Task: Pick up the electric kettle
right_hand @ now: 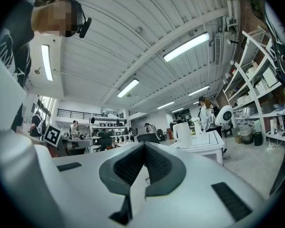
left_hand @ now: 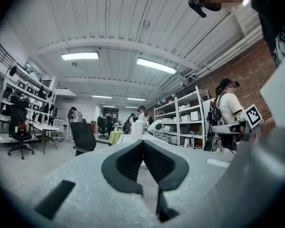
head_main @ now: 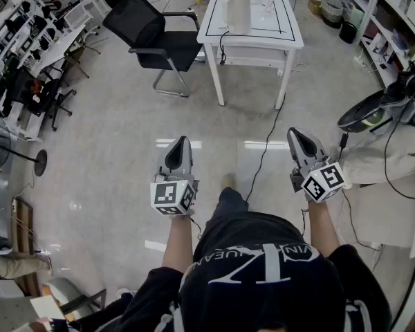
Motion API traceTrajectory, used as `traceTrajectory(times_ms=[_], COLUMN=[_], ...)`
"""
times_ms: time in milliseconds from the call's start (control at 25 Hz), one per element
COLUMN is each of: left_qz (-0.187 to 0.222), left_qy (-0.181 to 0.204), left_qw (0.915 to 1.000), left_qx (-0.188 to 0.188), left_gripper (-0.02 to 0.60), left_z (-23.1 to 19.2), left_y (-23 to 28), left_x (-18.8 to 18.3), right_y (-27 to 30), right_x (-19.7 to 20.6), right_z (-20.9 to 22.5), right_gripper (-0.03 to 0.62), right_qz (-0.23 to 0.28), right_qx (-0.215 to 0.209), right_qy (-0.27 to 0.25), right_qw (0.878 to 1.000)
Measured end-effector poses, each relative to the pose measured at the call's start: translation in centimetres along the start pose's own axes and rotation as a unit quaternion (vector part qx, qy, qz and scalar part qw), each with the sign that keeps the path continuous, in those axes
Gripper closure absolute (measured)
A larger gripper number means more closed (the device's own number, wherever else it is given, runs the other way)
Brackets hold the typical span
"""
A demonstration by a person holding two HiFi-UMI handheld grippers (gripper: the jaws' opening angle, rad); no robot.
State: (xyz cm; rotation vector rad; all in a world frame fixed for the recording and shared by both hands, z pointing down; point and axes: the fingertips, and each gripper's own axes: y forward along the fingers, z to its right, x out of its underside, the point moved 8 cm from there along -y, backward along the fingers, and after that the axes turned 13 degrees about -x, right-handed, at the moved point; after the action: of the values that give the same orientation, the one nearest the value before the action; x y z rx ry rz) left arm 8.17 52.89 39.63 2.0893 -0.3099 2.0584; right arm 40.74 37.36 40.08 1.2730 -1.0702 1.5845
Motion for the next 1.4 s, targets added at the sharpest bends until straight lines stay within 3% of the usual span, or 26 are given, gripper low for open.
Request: traceTrajectory(times_ms=[640, 800, 920, 1400], left_qz=[-0.027, -0.023, -0.026, -0.050], left_qy=[0.001, -0.008, -0.006, -0.022], left_qw=[0.9996, 0.9997, 0.9996, 0.9983], left_qx=[-0.003, -0.002, 0.011, 0.021], left_gripper=[0.571, 0.571, 0.571, 0.571], left_z=[-0.5, -1.0, -1.1, -4.1], left_y=[0.8, 3.8, 6.2, 16.4], left_x=[1.3, 1.4, 1.5, 2.3], right_y=[0.6, 2.3, 3.8, 11.1], right_x=[0.9, 0.6, 0.8, 2.0], right_z=[0.7, 2.6, 3.8, 10.6], right_gripper=[0.603, 0.540, 0.500, 0.487], right_qz=[-0.001, 0.031, 0.024, -0.008], right_qx=[-0.010, -0.014, -0.014, 0.005], right_qy=[0.010, 0.014, 0.014, 0.047], right_qw=[1.000, 0.999, 1.000, 0.999])
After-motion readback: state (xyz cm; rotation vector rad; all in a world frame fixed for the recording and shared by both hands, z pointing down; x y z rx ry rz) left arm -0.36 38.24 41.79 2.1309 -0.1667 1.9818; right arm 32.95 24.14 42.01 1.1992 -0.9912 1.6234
